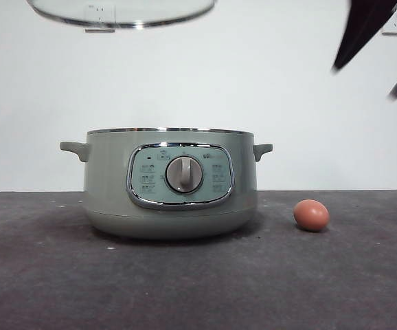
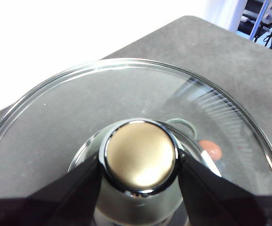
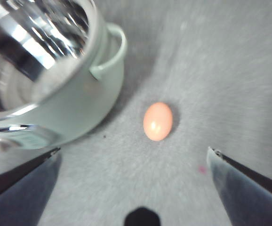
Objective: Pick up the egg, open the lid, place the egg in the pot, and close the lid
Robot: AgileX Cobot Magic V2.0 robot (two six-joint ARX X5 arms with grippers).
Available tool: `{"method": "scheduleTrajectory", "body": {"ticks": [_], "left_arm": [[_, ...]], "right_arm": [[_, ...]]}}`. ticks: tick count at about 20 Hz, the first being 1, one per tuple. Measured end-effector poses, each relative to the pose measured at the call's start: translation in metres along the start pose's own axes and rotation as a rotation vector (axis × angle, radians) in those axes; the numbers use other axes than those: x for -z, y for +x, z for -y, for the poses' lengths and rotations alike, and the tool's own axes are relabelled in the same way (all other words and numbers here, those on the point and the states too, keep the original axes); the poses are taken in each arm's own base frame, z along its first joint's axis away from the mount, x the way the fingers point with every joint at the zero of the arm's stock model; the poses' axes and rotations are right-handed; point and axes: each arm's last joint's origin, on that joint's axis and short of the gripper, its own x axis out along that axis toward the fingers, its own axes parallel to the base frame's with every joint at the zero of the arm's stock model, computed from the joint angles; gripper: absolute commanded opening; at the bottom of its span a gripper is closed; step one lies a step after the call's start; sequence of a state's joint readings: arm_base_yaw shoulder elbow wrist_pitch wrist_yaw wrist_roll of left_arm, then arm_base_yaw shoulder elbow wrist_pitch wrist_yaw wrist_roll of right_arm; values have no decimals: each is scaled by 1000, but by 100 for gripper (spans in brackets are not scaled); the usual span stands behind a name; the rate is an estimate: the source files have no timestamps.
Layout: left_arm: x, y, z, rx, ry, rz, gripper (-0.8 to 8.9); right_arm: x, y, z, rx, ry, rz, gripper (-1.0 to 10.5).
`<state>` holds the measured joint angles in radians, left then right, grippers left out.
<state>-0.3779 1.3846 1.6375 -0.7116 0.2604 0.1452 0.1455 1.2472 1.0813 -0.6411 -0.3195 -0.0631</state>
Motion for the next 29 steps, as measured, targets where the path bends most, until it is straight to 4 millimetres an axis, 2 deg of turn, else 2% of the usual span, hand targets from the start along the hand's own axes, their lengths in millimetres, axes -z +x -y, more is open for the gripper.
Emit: {"method": "scheduleTrajectory", "body": {"ticks": [4,6,9,14,16,20,24,25,28,29], "left_arm": [[2,-36,10,0,-9,-3,-8],[4,-55,15,1,-9,-2,-8],[5,-81,23,-3,-5,29,-8],[6,-105,29,-8,-14,74,-8],[7,-107,30,-7,-20,68,-8],[8,-107,30,-6,-25,59,-8],[8,-107,30,-6,-30,59,-8],[8,-107,30,-6,-30,59,-8],[8,-107,30,-6,-33,59,-8],[8,-107,30,-6,-33,59,-8]], "right_arm": [[1,70,1,27,-28,-109,593],[4,93,4,56,-32,-140,593],[7,116,11,85,-32,-151,593],[13,139,17,94,-30,-169,577],[14,144,18,94,-30,-175,501],[11,152,12,82,-48,-168,502],[19,167,9,91,-60,-210,497],[22,171,10,96,-56,-226,469],[26,177,12,132,-50,-242,241],[24,177,12,134,-51,-226,199]]}}
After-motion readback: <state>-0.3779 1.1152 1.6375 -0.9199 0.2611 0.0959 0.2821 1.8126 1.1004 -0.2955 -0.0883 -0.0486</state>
